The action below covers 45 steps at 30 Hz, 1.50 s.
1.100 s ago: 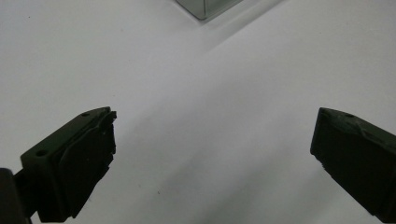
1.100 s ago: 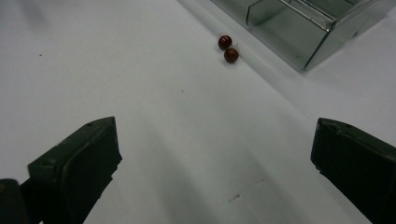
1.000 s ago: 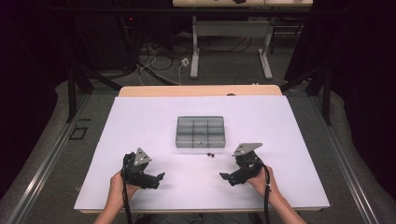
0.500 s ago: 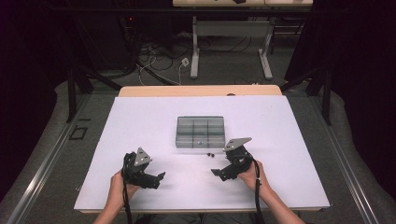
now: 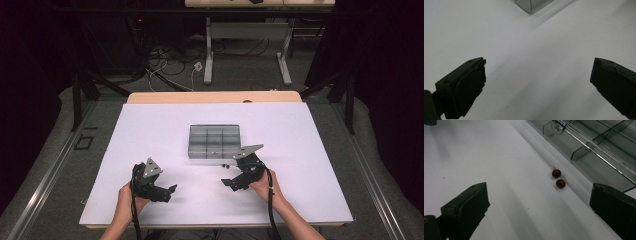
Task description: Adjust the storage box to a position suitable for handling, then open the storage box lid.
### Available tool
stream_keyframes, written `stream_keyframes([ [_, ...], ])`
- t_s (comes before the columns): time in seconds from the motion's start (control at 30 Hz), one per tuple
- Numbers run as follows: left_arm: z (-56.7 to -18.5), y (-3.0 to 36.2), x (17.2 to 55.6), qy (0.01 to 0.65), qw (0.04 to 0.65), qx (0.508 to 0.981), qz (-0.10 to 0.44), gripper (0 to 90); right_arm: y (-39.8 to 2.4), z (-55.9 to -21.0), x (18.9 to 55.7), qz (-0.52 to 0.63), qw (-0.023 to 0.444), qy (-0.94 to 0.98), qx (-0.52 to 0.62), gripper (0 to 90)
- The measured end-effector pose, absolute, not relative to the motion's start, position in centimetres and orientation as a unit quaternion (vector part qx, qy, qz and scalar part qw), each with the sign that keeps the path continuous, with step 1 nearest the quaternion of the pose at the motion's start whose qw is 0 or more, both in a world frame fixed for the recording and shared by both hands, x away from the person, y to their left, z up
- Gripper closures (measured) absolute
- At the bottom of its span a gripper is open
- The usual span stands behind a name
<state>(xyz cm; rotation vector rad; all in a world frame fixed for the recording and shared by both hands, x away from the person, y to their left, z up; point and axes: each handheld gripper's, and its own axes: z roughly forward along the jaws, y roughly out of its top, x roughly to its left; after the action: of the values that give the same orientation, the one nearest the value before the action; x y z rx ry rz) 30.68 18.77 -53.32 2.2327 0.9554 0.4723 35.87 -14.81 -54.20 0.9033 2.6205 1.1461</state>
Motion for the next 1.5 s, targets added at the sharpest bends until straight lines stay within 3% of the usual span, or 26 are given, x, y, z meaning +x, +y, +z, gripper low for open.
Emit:
stream_keyframes([
  [0.73,-53.4,18.7,30.7,0.365,0.328,0.853,0.179,0.0,-13.2,-53.9,36.9,0.411,0.058,0.857,0.306,5.4],
  [1.23,-53.5,18.6,30.8,0.364,0.323,0.855,0.177,0.0,-11.6,-53.6,37.4,0.410,0.073,0.852,0.317,38.5],
  [1.5,-53.5,18.6,30.8,0.365,0.319,0.856,0.178,0.1,-11.3,-54.1,38.3,0.408,0.080,0.844,0.339,61.5],
])
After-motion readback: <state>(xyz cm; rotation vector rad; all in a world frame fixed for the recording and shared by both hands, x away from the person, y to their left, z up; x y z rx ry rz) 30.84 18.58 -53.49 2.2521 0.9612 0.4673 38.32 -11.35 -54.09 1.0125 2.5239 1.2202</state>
